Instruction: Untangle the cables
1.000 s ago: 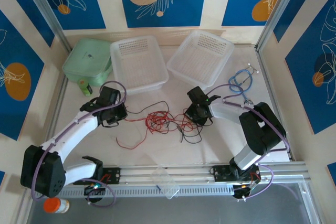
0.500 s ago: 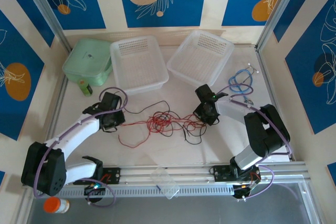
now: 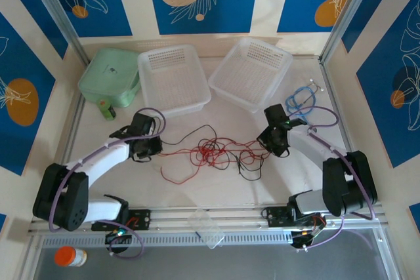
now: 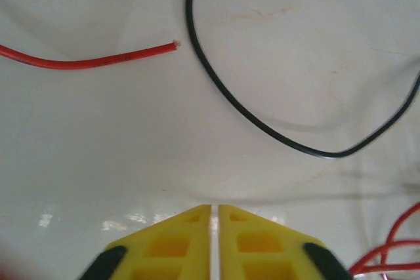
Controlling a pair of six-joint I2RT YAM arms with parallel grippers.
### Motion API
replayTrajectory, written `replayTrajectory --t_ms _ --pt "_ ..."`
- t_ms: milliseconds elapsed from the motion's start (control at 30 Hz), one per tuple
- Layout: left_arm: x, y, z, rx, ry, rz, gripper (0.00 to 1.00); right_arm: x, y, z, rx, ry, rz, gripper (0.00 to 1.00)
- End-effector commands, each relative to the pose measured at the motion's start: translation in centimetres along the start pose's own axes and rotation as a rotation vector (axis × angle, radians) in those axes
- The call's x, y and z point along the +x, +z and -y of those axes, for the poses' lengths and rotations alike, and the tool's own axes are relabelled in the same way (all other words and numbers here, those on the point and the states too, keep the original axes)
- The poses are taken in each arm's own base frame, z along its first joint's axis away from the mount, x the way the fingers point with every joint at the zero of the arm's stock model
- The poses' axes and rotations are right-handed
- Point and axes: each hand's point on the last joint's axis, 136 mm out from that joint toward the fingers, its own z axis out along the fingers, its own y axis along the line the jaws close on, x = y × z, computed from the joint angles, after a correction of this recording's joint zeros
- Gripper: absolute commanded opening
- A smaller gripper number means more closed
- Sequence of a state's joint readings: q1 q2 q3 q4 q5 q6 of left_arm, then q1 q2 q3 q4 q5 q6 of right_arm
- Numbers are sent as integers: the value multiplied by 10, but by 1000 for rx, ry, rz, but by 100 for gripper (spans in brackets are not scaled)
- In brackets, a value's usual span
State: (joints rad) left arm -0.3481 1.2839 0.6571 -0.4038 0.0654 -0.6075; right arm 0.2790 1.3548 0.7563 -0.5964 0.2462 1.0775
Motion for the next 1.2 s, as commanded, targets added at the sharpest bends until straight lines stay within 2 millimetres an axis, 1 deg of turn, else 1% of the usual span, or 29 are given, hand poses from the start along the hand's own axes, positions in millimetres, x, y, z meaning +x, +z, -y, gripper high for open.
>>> replayTrajectory --t_ms 0,33,100,133,200,267,400,500,567,633,700,733,800,867,967,1033,1067,1133,1167 --pt "-6 -21 22 103 52 23 34 9 -13 -8 -75 -92 -37 12" --pt "-7 -28 29 127 65 25 45 12 -19 -13 -105 -117 -48 17" --pt "-10 -42 43 176 94 22 60 18 -32 -20 -145 -152 -64 25" --pt "-11 -49 50 199 107 17 64 22 -39 -22 -161 -167 -72 32" --pt "-12 -62 63 234 135 5 69 29 -52 -25 -198 -192 -80 42" --pt "-13 -75 75 250 167 3 73 37 -64 -28 -237 -215 -88 52" --pt "-13 -100 98 252 248 -6 75 58 -82 -33 -284 -247 -112 62" --pt "-11 -111 109 199 306 -20 75 77 -85 -42 -290 -273 -148 61" --pt "-8 -109 116 173 336 -44 73 88 -81 -52 -294 -290 -170 58" --pt "-5 -97 123 150 354 -73 66 98 -73 -66 -299 -305 -196 56" --pt "0 -73 131 133 359 -114 58 104 -60 -80 -282 -310 -212 52" --pt "3 -61 136 130 364 -133 55 105 -54 -86 -273 -312 -214 51" --pt "7 -31 143 115 367 -163 52 107 -40 -99 -256 -307 -228 51" --pt "10 -6 149 97 371 -183 50 109 -28 -109 -244 -302 -241 51" --pt "15 22 159 96 375 -199 49 112 -12 -115 -217 -293 -241 49" --pt "22 35 163 106 378 -218 49 114 -3 -111 -192 -286 -249 42" --pt "27 41 165 109 378 -233 49 116 1 -107 -177 -282 -255 36" --pt "37 49 166 112 381 -258 49 120 9 -97 -151 -268 -265 20" --pt "44 53 165 111 382 -274 49 122 12 -90 -138 -263 -271 15"
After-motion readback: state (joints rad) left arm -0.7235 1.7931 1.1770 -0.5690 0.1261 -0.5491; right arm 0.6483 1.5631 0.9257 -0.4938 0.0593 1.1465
